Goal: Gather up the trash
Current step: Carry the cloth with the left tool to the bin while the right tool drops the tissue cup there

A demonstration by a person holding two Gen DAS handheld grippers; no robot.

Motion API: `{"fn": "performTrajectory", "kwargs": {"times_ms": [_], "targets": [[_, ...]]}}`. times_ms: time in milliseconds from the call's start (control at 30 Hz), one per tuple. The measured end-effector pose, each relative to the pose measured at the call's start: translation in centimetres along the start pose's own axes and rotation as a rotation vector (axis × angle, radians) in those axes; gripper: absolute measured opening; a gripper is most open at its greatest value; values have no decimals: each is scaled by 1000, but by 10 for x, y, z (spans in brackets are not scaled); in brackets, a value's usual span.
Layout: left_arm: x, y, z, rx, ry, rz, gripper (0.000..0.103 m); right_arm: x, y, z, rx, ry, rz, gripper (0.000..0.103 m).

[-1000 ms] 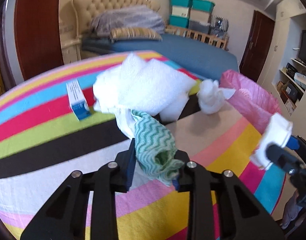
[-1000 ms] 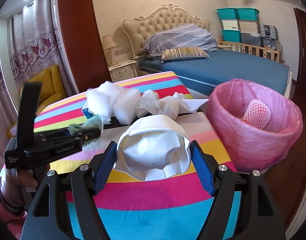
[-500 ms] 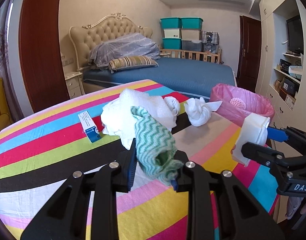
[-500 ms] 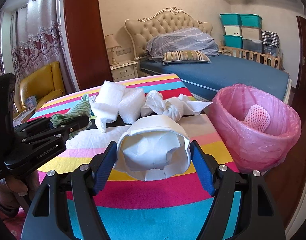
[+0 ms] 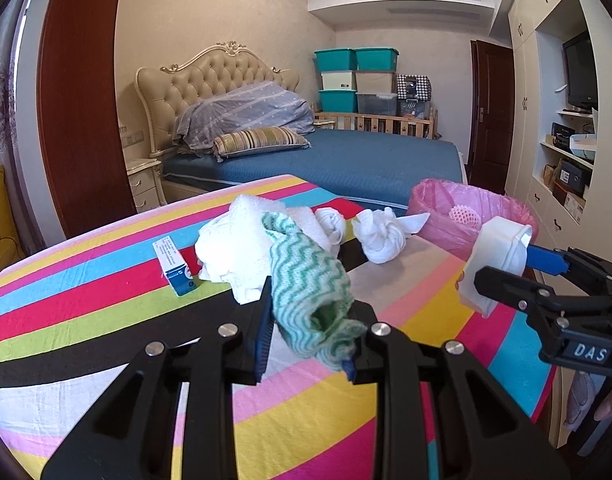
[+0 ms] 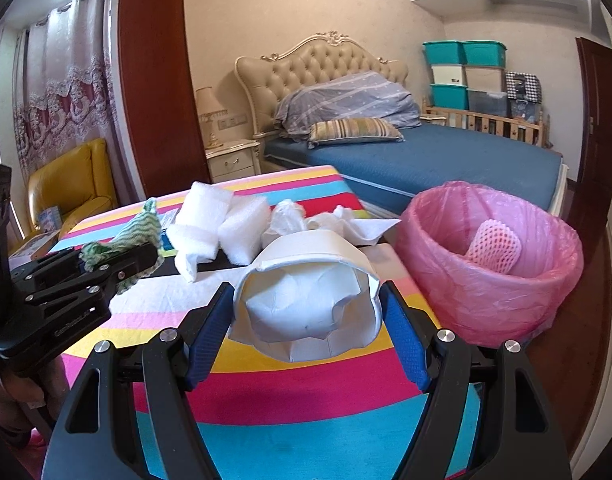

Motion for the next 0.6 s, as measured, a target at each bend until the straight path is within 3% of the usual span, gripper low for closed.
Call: {"fn": "performTrajectory", "kwargs": {"times_ms": [267,600], "targets": [[3,1,12,-35,-22,10,27,2,7,17,-34,-24,28,70],[19,-14,47,-130,-81,0,27,8,20,58,-117,-67,64,70]]}}
Point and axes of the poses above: each gripper's, at about its wrist camera, not at the fingertips, and y roughly against the way its jaws point, z to its right, x to its top, the point moved 1 cm from there along -y, roughly the way its jaws point, and after that the axes turned 1 degree about z, right-handed, at the moved point
